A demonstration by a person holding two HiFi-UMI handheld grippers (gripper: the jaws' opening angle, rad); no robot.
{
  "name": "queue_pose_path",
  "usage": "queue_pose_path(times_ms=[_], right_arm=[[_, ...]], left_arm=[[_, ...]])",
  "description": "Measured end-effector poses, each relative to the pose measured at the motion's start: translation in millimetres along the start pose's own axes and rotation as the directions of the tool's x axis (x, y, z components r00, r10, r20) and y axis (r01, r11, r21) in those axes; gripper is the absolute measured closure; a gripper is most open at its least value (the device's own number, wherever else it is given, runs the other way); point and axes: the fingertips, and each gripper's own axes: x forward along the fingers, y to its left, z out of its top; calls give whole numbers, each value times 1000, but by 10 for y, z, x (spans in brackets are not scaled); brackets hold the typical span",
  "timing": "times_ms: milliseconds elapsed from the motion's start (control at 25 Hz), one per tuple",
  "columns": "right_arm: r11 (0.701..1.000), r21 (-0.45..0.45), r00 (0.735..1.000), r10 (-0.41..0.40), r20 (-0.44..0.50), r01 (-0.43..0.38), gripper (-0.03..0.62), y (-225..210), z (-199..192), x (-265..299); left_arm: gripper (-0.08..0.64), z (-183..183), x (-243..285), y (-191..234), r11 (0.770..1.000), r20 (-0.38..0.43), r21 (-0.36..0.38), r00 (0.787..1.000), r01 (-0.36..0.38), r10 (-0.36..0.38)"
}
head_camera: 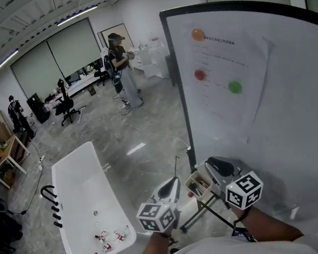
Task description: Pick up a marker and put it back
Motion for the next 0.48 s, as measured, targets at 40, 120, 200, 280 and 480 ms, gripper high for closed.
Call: queue_pose_path(times_ms=[40, 120, 200, 280, 480], right_arm=[[1000, -2, 1000, 0, 2, 0, 525, 17, 10, -4], [1000, -2, 1000, 0, 4, 0, 525, 45, 18, -11], [1000, -6, 1000, 0, 1, 0, 525, 68, 15, -9], [1000, -16, 1000, 0, -5, 0, 525, 86, 0, -5], [1000, -30, 1000, -10, -29, 9, 525, 118, -76, -20]], left_arm=[[555, 10, -17, 0, 1000, 3, 5, 1000, -2, 2], [555, 32, -60, 2, 1000, 15, 11, 1000, -5, 5], [555, 54, -105, 8, 1000, 29, 7, 1000, -7, 7], [555, 59, -140, 19, 1000, 34, 3, 999, -12, 11], [555, 3, -216, 50, 1000, 24, -4, 999, -21, 21]])
